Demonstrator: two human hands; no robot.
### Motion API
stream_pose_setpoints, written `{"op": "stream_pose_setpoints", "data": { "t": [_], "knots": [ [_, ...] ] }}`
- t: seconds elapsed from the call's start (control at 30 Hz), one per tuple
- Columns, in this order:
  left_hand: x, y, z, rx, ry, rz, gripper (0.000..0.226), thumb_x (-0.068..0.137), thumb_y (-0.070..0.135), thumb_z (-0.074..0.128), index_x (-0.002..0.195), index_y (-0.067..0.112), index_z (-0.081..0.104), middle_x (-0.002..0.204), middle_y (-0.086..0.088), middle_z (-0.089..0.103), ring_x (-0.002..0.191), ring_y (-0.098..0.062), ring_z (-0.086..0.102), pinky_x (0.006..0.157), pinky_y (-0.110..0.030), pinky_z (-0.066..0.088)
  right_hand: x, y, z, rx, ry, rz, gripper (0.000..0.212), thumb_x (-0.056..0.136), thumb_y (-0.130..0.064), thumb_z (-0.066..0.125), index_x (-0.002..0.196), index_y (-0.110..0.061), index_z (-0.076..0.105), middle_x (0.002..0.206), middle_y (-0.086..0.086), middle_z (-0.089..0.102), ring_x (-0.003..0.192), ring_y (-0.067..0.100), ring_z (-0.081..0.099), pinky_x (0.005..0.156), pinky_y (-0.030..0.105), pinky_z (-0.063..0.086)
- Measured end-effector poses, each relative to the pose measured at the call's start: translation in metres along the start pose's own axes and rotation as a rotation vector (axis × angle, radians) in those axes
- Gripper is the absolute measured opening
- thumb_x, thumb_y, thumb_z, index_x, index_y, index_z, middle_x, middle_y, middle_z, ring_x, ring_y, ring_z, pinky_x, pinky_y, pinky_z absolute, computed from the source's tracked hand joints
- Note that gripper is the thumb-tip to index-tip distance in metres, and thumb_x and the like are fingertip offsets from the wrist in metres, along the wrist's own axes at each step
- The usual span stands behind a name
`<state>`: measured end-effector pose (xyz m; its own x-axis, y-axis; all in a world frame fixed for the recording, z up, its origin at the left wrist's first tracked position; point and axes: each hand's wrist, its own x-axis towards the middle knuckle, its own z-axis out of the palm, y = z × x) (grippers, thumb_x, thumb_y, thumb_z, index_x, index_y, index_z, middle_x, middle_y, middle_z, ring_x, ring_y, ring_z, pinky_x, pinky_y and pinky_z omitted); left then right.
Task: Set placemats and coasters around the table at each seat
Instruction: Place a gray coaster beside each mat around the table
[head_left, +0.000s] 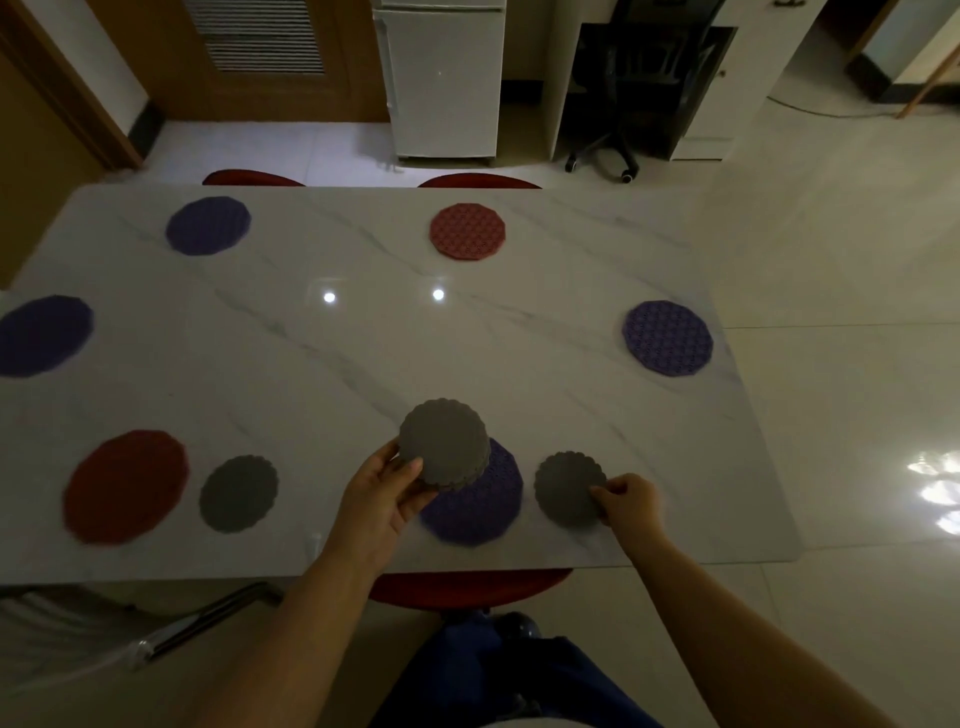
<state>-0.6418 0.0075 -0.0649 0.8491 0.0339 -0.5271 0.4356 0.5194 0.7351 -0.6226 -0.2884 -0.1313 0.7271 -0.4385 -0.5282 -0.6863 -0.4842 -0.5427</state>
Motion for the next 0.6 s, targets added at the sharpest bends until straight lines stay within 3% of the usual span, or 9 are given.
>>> {"op": "stream_pose_setpoints", "data": {
  "t": [0.13, 0.27, 0.47, 0.6],
  "knots": [
    [0.0, -0.002, 0.001, 0.019, -0.017, -0.013, 0.037, 0.087, 0.005, 0.061, 0.122, 0.018, 0.058, 0.11, -0.004, 0.073, 0.099, -0.023, 0.07, 0.07, -0.028, 0.059, -0.001, 0.007, -0.001, -0.104, 0.048, -0.065, 0.032, 0.085, -0.027, 0.064, 0.112, -0.011, 0.061, 0.094, 0.005, 0.062, 0.081, 0.021, 0.059, 0.072, 0.035, 0.05],
    [0.003, -0.006, 0.012, 0.049, -0.024, -0.028, 0.037, 0.086, 0.005, 0.062, 0.12, 0.019, 0.059, 0.111, -0.005, 0.073, 0.098, -0.023, 0.07, 0.07, -0.028, 0.059, -0.007, 0.008, -0.008, -0.137, 0.057, -0.122, 0.037, 0.089, -0.034, 0.057, 0.12, -0.013, 0.057, 0.117, 0.01, 0.057, 0.095, 0.022, 0.057, 0.08, 0.034, 0.048],
    [0.006, -0.026, 0.066, 0.087, -0.087, -0.048, 0.045, 0.076, 0.015, 0.069, 0.12, 0.019, 0.059, 0.11, -0.003, 0.073, 0.099, -0.022, 0.07, 0.071, -0.027, 0.058, -0.015, -0.031, -0.042, 0.152, -0.01, -0.335, 0.028, 0.093, -0.027, 0.052, 0.118, -0.015, 0.06, 0.107, 0.004, 0.063, 0.088, 0.014, 0.06, 0.071, 0.024, 0.046],
    [0.012, -0.053, 0.121, 0.118, -0.088, -0.049, 0.036, 0.079, 0.012, 0.067, 0.113, 0.024, 0.06, 0.106, -0.002, 0.073, 0.094, -0.02, 0.071, 0.068, -0.025, 0.058, -0.008, -0.043, -0.082, 0.29, -0.135, -0.431, 0.037, 0.094, -0.032, 0.05, 0.128, -0.02, 0.053, 0.115, -0.004, 0.058, 0.102, 0.013, 0.058, 0.088, 0.029, 0.05]
  ]
}}
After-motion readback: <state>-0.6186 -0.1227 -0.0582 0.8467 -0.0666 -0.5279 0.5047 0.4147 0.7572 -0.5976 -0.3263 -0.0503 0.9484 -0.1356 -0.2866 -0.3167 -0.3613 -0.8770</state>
